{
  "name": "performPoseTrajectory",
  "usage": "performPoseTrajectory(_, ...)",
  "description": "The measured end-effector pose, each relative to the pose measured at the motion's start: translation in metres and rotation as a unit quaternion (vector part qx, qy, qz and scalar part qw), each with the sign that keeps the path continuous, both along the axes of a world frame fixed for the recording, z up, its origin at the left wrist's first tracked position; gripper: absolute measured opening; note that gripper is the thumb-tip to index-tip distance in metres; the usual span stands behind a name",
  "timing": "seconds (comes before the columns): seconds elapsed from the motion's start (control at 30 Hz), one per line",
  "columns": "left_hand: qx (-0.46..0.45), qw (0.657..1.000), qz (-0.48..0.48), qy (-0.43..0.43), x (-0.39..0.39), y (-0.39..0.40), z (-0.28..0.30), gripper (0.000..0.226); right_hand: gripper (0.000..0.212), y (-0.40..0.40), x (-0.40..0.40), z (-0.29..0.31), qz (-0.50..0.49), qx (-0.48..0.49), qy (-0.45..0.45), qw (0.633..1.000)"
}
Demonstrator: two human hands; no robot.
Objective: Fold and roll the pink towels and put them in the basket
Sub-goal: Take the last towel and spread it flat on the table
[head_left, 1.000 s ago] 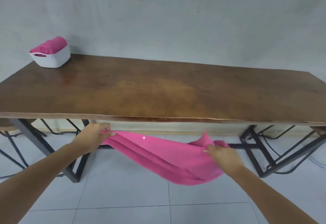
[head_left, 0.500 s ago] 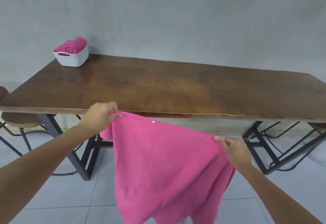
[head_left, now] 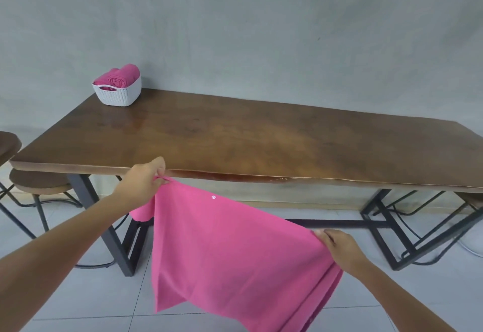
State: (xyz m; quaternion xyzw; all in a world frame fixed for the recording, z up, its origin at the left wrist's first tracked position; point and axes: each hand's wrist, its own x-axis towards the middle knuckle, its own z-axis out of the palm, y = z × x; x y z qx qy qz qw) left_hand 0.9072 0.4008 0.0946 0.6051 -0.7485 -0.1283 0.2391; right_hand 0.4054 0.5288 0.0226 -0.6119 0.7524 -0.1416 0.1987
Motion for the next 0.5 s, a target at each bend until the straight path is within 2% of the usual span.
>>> performPoseTrajectory(0.1,0.011,0.998,-0.041,-0.052,0.003,-0.005,-0.003,0.022,0.046,-0.008,-0.006,0.007,-0.022,-0.013,0.0,1.0)
performPoseTrajectory(0.23,0.02,0.99,-0.038,-0.138,0.001,-0.02,-0.008,0.018,0.045,-0.032,-0.004,0.03,-0.039,-0.065,0.031,0.997)
performPoseTrajectory(0.37,0.01,0.987,-0.003,-0.16,-0.002,-0.048,-0.008,0.017,0.042,-0.072,-0.004,0.058,-0.002,-0.14,0.148,0.979)
performPoseTrajectory(0.5,-0.013,0.964,0.018,-0.266,-0.016,-0.081,0.0,0.011,0.038,-0.115,-0.015,0.082,0.034,-0.171,0.208,0.962)
